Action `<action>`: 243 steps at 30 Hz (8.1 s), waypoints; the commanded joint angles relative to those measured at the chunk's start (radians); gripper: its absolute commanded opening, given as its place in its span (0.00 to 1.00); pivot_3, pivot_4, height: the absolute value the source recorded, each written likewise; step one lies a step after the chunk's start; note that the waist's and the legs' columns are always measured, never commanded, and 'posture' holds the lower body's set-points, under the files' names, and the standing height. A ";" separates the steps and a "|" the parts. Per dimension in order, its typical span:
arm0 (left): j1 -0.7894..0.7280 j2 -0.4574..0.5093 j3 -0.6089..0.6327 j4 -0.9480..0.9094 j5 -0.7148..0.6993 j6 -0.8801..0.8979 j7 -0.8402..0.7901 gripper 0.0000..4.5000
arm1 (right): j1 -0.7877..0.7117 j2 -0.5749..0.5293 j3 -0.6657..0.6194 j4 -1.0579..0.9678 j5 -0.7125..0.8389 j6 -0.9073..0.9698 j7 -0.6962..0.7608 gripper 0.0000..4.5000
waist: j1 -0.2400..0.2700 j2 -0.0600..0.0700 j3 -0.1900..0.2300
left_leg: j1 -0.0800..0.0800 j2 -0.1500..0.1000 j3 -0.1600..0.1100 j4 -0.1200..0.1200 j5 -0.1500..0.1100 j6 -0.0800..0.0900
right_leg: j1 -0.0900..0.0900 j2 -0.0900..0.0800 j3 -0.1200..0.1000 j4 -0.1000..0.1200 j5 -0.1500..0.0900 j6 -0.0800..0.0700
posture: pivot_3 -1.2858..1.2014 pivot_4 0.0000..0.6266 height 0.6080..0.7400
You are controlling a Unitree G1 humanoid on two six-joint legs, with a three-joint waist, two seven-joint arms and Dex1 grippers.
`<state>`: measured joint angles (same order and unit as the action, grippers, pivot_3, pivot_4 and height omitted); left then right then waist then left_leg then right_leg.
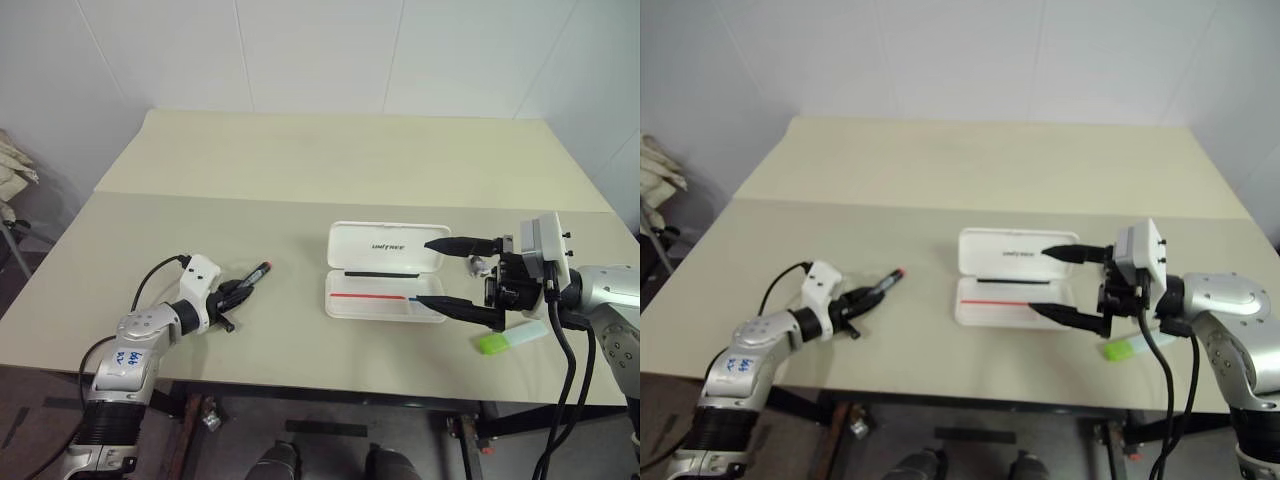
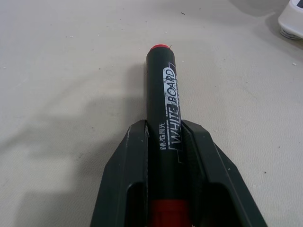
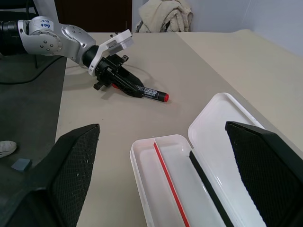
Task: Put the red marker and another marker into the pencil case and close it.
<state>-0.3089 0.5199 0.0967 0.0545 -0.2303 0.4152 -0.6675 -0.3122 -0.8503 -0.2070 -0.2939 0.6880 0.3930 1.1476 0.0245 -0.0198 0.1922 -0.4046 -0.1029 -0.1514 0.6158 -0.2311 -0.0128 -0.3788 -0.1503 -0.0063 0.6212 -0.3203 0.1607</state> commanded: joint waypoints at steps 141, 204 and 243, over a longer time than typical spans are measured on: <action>-0.120 0.174 -0.115 -0.026 -0.129 -0.282 -0.591 1.00 | -0.377 -0.255 0.428 0.462 -0.267 -0.281 0.331 0.24 | -0.051 0.009 0.007 | 0.002 0.024 0.028 -0.001 -0.002 -0.008 | -0.016 0.021 0.023 0.006 0.008 -0.011 | 0.52 0.24 1.00; -0.090 0.166 -0.094 -0.040 -0.138 -0.283 -0.546 1.00 | -0.709 0.318 0.611 0.500 -0.664 0.057 0.219 0.99 | -0.052 0.008 0.007 | -0.001 0.027 0.029 -0.001 -0.002 -0.010 | -0.021 0.025 0.025 0.008 0.009 -0.013 | 0.52 0.24 1.00; -0.259 0.060 -0.167 0.060 -0.131 -0.275 -0.603 1.00 | -0.120 0.210 -0.121 0.197 -0.374 0.427 -0.536 0.99 | -0.027 0.007 0.007 | 0.000 0.027 0.039 0.001 -0.003 -0.008 | -0.020 0.025 0.026 0.007 0.010 -0.013 | 0.52 0.24 1.00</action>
<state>-0.5485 0.5823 -0.0699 0.1092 -0.3572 0.1521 -1.2637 -0.4169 -0.6368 -0.3148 -0.0965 0.3278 0.8616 0.6413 -0.0024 -0.0128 0.1988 -0.4050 -0.0761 -0.1128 0.6163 -0.2337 -0.0211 -0.3989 -0.1256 0.0202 0.6284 -0.3098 0.1475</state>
